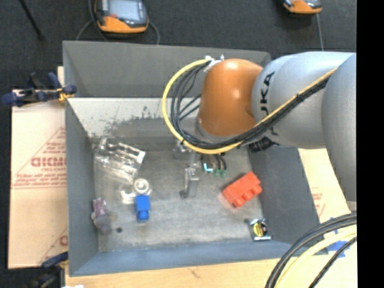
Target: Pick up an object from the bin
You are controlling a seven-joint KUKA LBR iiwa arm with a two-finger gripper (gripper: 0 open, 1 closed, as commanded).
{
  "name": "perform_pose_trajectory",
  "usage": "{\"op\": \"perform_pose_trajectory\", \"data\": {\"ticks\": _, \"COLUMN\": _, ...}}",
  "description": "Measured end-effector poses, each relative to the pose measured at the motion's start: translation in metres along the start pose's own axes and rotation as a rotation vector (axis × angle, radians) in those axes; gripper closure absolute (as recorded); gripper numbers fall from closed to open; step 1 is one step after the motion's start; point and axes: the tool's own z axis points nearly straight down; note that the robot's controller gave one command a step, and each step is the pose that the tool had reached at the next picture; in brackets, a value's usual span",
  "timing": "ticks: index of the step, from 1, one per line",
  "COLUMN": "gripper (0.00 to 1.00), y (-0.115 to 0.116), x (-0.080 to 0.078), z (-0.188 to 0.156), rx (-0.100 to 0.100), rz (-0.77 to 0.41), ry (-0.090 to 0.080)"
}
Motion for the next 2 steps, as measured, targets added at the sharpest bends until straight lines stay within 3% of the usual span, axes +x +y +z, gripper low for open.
{"op": "perform_pose_trajectory", "data": {"ticks": 1, "gripper": 0.00, "y": 0.0792, "x": 0.0578, "z": 0.0853, "rx": -0.002, "rz": -0.070, "ry": -0.007}}
{"op": "perform_pose_trajectory", "data": {"ticks": 2, "gripper": 1.00, "y": 0.0767, "x": 0.0541, "z": 0.0806, "rx": -0.003, "rz": -0.063, "ry": -0.014}}
